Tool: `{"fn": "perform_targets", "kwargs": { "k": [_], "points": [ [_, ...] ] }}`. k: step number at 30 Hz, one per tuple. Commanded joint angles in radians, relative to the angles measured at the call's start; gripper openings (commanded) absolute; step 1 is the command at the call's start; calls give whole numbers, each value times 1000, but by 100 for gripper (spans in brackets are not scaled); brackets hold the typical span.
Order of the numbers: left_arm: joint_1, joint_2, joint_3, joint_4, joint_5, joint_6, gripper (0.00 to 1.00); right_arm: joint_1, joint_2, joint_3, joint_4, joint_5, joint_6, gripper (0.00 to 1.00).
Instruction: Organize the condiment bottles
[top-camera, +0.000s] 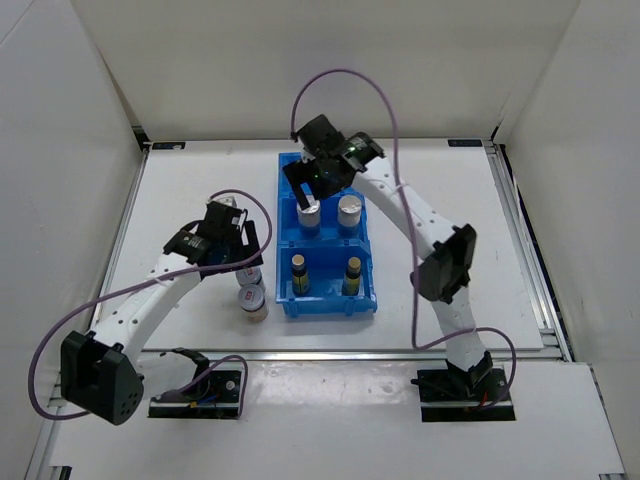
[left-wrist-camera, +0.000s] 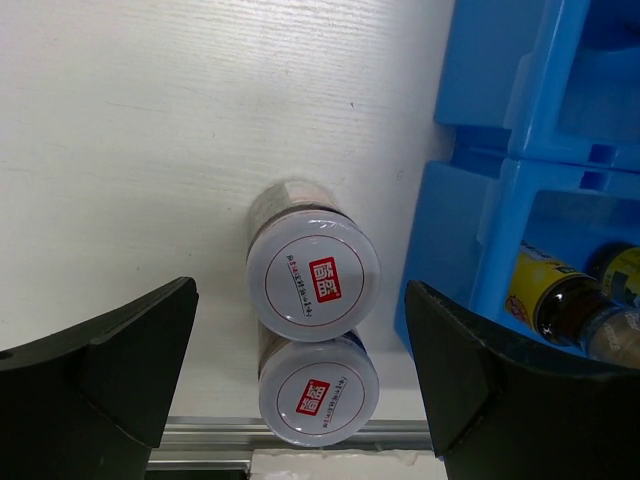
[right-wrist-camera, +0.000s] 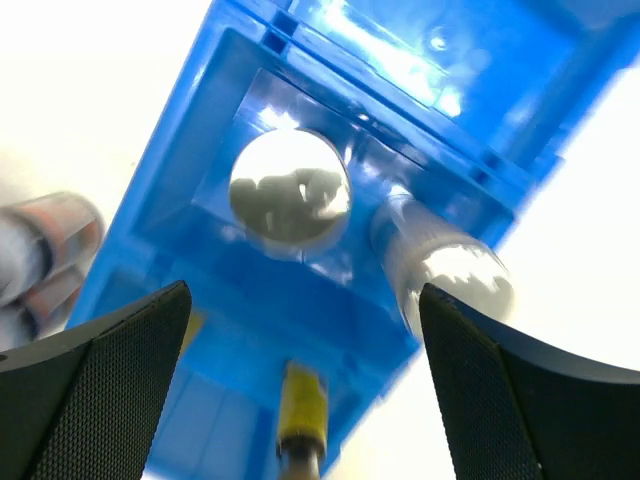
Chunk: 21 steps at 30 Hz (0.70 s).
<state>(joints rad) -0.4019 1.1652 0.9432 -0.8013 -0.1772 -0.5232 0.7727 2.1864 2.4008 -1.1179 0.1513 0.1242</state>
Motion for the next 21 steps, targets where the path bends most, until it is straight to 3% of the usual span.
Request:
{"fn": "perform_targets", "kwargs": {
  "k": [1, 13, 19, 21],
  "points": [
    [5, 27, 22, -1, 19, 8, 94, -4, -201, -38, 35, 28, 5, 98],
    [5, 155, 49, -1, 50, 17, 82, 30, -758, -649, 110, 93, 71, 98],
    [5, 197, 83, -1, 50, 17, 64, 30, -979, -859, 61, 180, 120, 99],
    [5, 206, 107, -1, 50, 17, 50, 30, -1023, -893, 40, 212, 143, 99]
  ]
}}
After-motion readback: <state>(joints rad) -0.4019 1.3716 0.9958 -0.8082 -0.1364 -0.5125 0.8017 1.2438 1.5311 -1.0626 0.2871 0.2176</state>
